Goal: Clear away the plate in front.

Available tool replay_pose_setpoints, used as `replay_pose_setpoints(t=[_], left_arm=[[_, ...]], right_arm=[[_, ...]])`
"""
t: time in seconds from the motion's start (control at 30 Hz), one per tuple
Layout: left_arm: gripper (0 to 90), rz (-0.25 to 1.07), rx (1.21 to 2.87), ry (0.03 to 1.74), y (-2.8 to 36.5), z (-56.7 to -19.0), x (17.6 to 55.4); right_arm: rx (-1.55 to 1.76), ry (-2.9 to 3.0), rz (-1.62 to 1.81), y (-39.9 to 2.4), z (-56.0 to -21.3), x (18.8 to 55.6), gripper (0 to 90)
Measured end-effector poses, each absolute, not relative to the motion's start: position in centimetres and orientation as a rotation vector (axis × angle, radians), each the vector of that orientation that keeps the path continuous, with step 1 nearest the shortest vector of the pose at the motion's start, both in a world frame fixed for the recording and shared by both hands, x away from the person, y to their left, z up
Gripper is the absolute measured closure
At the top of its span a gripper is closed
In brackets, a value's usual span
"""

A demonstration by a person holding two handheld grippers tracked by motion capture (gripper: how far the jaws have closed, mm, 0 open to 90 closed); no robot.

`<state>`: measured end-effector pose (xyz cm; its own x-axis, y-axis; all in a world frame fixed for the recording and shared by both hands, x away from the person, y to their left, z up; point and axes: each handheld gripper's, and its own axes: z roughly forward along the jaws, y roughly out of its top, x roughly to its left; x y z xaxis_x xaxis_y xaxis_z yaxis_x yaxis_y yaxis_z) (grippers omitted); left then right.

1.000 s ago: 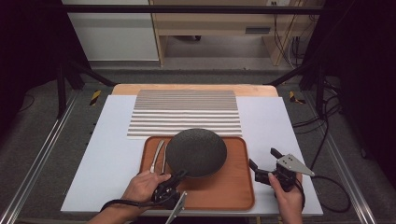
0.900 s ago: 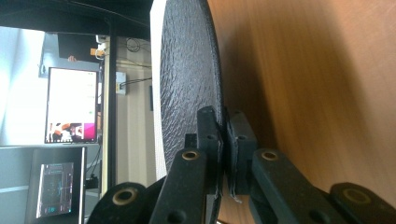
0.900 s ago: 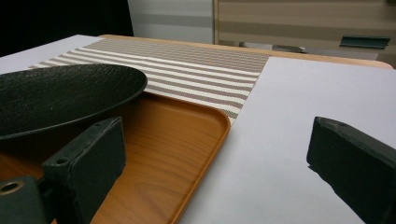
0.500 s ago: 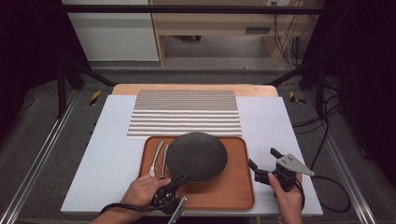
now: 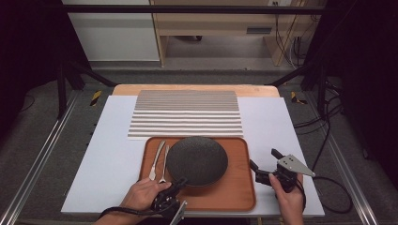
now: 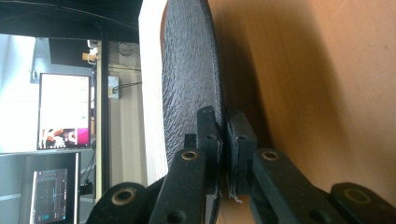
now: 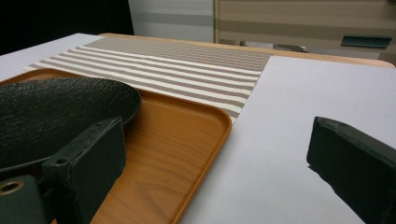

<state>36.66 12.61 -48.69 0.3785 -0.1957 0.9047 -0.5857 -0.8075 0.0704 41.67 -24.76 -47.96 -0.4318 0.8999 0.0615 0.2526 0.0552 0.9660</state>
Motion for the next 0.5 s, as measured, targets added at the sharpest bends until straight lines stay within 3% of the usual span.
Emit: replay_pose_setpoints(t=[0.5], left_arm=[[87.1, 1.418, 2.283, -0.717, 12.81, -49.75, 36.32]], right_arm=[[1.155, 1.751, 1.399, -24.78, -48.08, 41.75, 4.7]])
